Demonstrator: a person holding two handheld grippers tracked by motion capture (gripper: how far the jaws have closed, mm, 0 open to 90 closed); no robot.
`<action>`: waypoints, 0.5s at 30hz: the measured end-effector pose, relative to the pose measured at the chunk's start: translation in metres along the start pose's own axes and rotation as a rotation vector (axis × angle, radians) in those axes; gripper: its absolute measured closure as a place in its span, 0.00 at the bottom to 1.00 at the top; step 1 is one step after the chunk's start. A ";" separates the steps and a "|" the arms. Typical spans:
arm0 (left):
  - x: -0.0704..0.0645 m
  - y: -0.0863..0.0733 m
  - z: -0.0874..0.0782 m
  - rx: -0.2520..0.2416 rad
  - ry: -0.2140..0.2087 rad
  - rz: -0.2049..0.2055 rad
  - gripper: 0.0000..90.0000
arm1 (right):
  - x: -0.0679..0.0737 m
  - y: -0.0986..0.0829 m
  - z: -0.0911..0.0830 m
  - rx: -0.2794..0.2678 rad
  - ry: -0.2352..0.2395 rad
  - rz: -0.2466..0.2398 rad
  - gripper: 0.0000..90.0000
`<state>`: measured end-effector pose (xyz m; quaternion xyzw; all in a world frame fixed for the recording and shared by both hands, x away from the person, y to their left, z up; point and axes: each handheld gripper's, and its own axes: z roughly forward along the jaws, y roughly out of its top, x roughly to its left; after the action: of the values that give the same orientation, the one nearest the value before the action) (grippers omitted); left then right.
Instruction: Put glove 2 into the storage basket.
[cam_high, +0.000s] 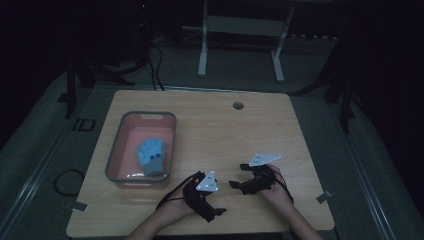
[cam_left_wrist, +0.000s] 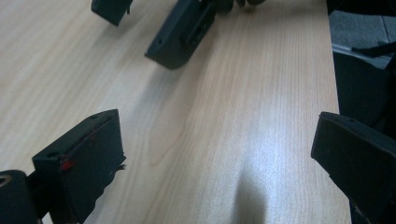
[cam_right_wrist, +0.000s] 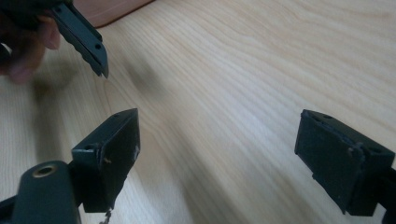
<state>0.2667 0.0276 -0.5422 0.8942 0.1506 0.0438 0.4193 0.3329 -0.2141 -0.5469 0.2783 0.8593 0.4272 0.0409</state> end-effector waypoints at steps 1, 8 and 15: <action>-0.001 -0.001 0.001 0.002 -0.004 -0.001 0.03 | 0.000 -0.002 -0.001 -0.001 -0.002 0.005 0.16; -0.004 -0.005 0.008 -0.011 -0.021 -0.008 0.03 | 0.000 -0.012 -0.006 -0.001 -0.001 0.012 0.16; -0.007 -0.007 0.013 -0.009 -0.025 -0.005 0.03 | 0.000 -0.021 -0.014 -0.002 -0.011 0.015 0.16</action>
<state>0.2607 0.0205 -0.5555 0.8925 0.1474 0.0324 0.4251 0.3190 -0.2340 -0.5542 0.2869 0.8566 0.4267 0.0425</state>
